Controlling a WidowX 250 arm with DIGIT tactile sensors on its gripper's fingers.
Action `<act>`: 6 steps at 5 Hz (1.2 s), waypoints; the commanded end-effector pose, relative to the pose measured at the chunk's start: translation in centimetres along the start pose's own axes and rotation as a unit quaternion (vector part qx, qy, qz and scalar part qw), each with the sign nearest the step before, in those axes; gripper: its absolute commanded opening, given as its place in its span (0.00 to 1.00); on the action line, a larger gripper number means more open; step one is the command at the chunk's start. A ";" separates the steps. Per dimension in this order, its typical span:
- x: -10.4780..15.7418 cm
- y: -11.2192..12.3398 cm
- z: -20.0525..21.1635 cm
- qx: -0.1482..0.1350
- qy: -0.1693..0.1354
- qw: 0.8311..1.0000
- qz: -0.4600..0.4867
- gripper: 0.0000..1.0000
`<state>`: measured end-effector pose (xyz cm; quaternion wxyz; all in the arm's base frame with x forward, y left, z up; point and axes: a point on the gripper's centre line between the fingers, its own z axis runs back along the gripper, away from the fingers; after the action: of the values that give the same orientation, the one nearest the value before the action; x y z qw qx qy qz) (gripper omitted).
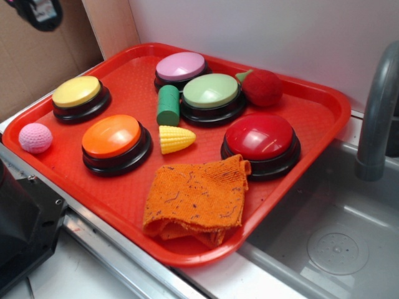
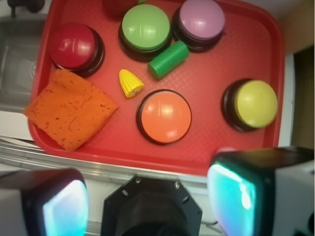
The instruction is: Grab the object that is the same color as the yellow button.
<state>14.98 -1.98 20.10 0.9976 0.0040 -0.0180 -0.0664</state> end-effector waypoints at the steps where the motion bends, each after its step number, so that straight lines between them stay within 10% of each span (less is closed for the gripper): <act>1: 2.3 0.2 -3.8 -0.018 -0.050 0.995 -0.090 1.00; 6: 8.1 -3.8 -13.7 -0.001 -0.104 0.968 -0.227 1.00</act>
<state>22.12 -5.80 5.63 0.9545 -0.0009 -0.0989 -0.2814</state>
